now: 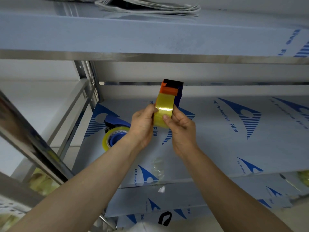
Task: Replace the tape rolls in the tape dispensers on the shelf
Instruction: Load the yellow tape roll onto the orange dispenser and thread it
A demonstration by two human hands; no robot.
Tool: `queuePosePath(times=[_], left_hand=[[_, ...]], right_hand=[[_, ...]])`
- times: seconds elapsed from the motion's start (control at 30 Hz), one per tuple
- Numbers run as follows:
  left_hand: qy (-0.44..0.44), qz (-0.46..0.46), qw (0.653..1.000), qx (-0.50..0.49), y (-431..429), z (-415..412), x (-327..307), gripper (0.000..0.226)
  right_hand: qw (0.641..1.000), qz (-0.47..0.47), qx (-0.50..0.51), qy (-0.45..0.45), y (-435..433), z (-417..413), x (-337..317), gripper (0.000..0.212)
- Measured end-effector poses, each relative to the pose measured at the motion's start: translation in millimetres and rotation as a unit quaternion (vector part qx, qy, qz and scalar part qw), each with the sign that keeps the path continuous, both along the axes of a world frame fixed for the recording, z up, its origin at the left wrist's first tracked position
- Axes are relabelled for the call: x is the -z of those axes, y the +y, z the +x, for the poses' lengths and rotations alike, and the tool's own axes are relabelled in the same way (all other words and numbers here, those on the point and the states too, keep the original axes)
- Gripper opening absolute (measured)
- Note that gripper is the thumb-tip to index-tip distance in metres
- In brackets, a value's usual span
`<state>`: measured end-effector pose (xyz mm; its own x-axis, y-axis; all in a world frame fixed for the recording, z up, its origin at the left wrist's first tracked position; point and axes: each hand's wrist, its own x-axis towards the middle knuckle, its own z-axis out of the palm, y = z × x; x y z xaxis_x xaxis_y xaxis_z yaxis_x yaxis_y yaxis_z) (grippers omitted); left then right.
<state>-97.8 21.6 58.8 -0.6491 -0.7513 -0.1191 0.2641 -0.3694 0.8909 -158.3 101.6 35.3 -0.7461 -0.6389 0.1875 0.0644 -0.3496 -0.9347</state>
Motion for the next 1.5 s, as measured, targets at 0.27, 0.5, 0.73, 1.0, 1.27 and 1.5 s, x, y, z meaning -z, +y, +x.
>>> queuePosePath(times=[0.27,0.5,0.73,1.0,1.27,1.5], left_hand=[[-0.014,-0.042,0.999,0.014,2.2,-0.2,4.4,0.025],[-0.004,-0.082,0.991,0.104,-4.5,6.1,5.4,0.042],[-0.057,-0.085,0.989,0.109,-8.5,11.5,13.2,0.042],[-0.099,-0.138,0.980,0.107,-4.8,10.8,7.0,0.043],[-0.104,-0.164,0.974,0.121,-0.1,11.9,5.7,0.031],[-0.125,-0.152,0.973,0.122,1.8,15.4,6.3,0.025]], right_hand=[[1.000,0.015,0.003,0.021,1.4,-1.4,5.8,0.043],[0.997,0.061,0.007,0.043,4.4,-10.5,-6.5,0.043],[0.886,0.181,0.083,0.419,6.0,-36.5,-24.0,0.031],[0.778,0.241,0.050,0.578,0.3,-42.6,-43.7,0.022],[0.631,0.314,0.073,0.705,-1.9,-37.6,-47.0,0.018],[0.690,0.350,0.032,0.633,3.7,-40.6,-53.6,0.025]])
